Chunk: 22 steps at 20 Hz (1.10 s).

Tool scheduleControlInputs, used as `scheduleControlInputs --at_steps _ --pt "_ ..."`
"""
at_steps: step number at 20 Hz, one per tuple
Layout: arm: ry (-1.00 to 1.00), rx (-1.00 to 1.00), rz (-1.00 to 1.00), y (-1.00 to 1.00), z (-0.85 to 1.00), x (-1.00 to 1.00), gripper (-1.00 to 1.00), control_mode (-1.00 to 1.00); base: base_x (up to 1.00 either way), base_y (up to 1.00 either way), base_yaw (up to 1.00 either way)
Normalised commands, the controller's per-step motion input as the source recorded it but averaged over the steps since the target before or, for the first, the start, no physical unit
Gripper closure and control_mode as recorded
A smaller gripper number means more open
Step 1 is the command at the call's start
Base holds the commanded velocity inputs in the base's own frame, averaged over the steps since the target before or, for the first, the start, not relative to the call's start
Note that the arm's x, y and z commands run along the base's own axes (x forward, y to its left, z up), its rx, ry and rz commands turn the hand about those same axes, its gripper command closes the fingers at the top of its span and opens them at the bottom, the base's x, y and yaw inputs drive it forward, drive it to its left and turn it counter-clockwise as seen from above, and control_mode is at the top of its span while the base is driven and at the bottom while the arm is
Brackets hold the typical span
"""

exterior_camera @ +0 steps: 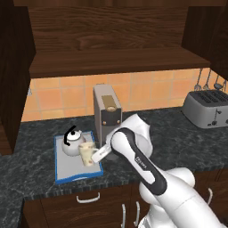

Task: Pick the kettle from the counter and place it on the tray. Then pick the mug from the cabinet and place it on the tray. Then close the cabinet doors.

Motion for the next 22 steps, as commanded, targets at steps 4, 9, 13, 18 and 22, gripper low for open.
scheduleControlInputs --at_steps 4,9,13,18,22 --pt "0.00 0.00 0.00 0.02 -0.33 0.27 1.00 -1.00 0.00 0.00 0.00" --pt "0.00 -0.01 0.00 0.17 -0.27 0.25 1.00 -1.00 0.00 0.00 0.00" --pt "-0.01 -0.09 0.00 0.27 -0.32 0.21 1.00 -1.00 0.00 0.00 0.00" --pt "-0.06 -0.08 0.00 0.19 -0.24 0.24 1.00 -1.00 0.00 0.00 0.00" --pt "-0.04 -0.03 0.00 0.06 -0.28 0.23 1.00 -1.00 0.00 0.00 0.00"
